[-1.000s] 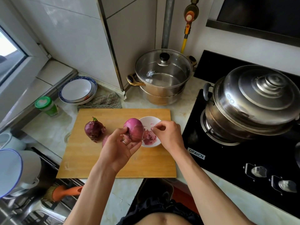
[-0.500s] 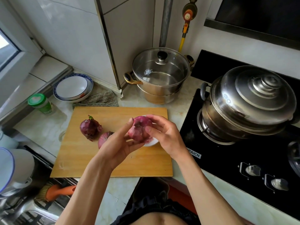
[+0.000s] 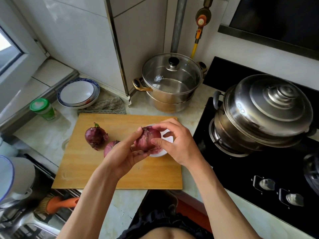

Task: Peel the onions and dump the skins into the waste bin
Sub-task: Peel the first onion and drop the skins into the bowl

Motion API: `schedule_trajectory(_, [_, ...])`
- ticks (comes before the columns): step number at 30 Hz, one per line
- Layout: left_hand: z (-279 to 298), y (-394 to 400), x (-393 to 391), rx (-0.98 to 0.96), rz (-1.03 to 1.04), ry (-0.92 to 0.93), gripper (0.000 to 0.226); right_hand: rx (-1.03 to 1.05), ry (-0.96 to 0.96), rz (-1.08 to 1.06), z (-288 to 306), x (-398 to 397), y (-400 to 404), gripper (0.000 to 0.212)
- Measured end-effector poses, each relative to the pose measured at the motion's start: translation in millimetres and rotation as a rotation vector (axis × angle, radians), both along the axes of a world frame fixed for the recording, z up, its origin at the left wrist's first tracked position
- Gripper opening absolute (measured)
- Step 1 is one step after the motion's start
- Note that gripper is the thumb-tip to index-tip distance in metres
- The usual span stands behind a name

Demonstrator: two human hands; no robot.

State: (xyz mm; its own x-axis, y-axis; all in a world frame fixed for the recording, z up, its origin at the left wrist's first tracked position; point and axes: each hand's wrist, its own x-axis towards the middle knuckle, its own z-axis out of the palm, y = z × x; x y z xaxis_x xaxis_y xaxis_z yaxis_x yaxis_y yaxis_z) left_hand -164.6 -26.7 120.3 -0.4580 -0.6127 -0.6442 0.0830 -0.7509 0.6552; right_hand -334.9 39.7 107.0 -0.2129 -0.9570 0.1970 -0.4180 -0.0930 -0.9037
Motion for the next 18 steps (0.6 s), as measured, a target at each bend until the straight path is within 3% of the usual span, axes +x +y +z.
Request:
schedule_trajectory(4, [2, 0, 2, -0.023, -0.012, -0.018, 0.041, 0.054, 0.034, 0.004, 3, -1, -1, 0.029])
schedule_trajectory(18, [6, -2, 5, -0.038, -0.042, -0.079, 0.046, 0.090, 0.080, 0.043, 14, 4, -2, 0.035])
